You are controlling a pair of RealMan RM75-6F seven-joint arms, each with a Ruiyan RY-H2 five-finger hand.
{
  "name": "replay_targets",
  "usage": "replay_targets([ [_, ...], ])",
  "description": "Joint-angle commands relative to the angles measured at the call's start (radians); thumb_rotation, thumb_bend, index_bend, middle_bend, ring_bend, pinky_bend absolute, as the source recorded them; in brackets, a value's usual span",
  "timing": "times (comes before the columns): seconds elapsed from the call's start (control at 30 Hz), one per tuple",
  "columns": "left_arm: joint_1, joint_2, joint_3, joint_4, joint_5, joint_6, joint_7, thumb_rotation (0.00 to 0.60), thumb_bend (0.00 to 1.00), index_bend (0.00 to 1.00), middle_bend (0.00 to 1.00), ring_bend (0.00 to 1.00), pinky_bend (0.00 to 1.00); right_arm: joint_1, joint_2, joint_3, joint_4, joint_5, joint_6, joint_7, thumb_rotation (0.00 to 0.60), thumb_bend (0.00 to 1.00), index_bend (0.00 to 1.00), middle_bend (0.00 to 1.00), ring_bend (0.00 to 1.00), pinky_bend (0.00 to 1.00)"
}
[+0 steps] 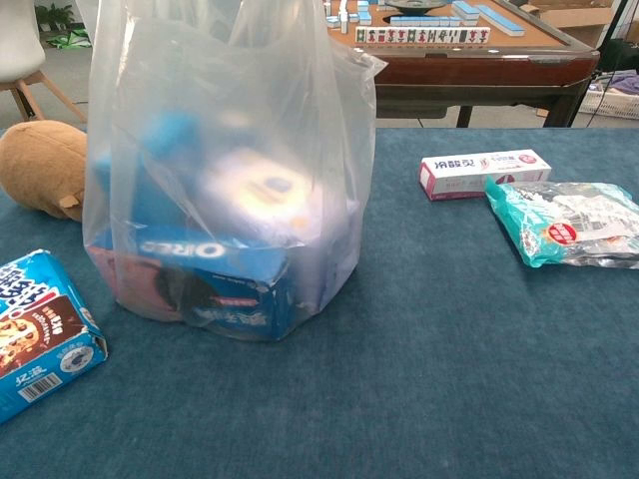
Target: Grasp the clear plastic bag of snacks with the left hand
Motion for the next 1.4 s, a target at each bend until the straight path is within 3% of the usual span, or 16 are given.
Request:
replay_targets([
  [0.03, -0.001, 0.000, 0.000, -0.001, 0.000, -0.001, 0.000, 0.600, 0.15, 0.00, 0.00, 0.00, 0.00, 0.000, -0.001, 0.000, 0.001, 0.001, -0.001, 0.000, 0.600, 0.13, 0.17, 0.23, 0.10, 0.17],
  [0.37, -0.021, 0.023, -0.007, 0.001, 0.014, -0.032, -0.084, 0.600, 0.15, 0.00, 0.00, 0.00, 0.00, -0.002, 0.004, 0.006, -0.002, 0.001, 0.015, 0.004, 0.600, 0.13, 0.17, 0.23, 0.10, 0.17],
  [0.57, -0.064, 0.043, -0.023, 0.035, 0.044, -0.090, -0.245, 0.600, 0.15, 0.01, 0.00, 0.00, 0.00, 0.000, 0.001, 0.006, 0.003, 0.002, 0.012, 0.008, 0.600, 0.13, 0.17, 0.23, 0.10, 0.17],
  [0.77, -0.132, 0.092, -0.049, 0.046, 0.132, -0.140, -0.529, 0.600, 0.15, 0.04, 0.00, 0.00, 0.00, 0.000, 0.005, 0.008, -0.005, -0.003, 0.019, 0.001, 0.600, 0.13, 0.17, 0.23, 0.10, 0.17],
  [0.83, -0.160, 0.113, -0.058, 0.050, 0.154, -0.161, -0.620, 0.551, 0.15, 0.04, 0.00, 0.00, 0.00, 0.000, 0.005, 0.007, -0.008, -0.004, 0.019, -0.002, 0.600, 0.13, 0.17, 0.23, 0.10, 0.17],
  [0.93, -0.207, 0.141, -0.075, 0.052, 0.185, -0.190, -0.743, 0.350, 0.15, 0.04, 0.00, 0.00, 0.00, -0.002, 0.004, 0.005, -0.009, -0.006, 0.022, -0.004, 0.600, 0.13, 0.17, 0.23, 0.10, 0.17],
  [1.0, -0.241, 0.157, -0.082, 0.046, 0.216, -0.210, -0.829, 0.262, 0.15, 0.04, 0.00, 0.00, 0.00, -0.005, 0.003, 0.005, -0.010, -0.005, 0.025, -0.006, 0.600, 0.13, 0.17, 0.23, 0.10, 0.17],
  [1.17, -0.327, 0.181, -0.087, 0.029, 0.286, -0.261, -0.991, 0.174, 0.15, 0.06, 0.00, 0.00, 0.00, -0.012, 0.005, 0.002, -0.011, -0.002, 0.031, -0.008, 0.600, 0.13, 0.17, 0.23, 0.10, 0.17],
  [1.4, -0.444, 0.182, -0.111, -0.004, 0.281, -0.358, -1.041, 0.170, 0.15, 0.06, 0.00, 0.00, 0.00, -0.018, 0.005, 0.001, -0.009, 0.002, 0.034, -0.006, 0.600, 0.13, 0.17, 0.23, 0.10, 0.17],
])
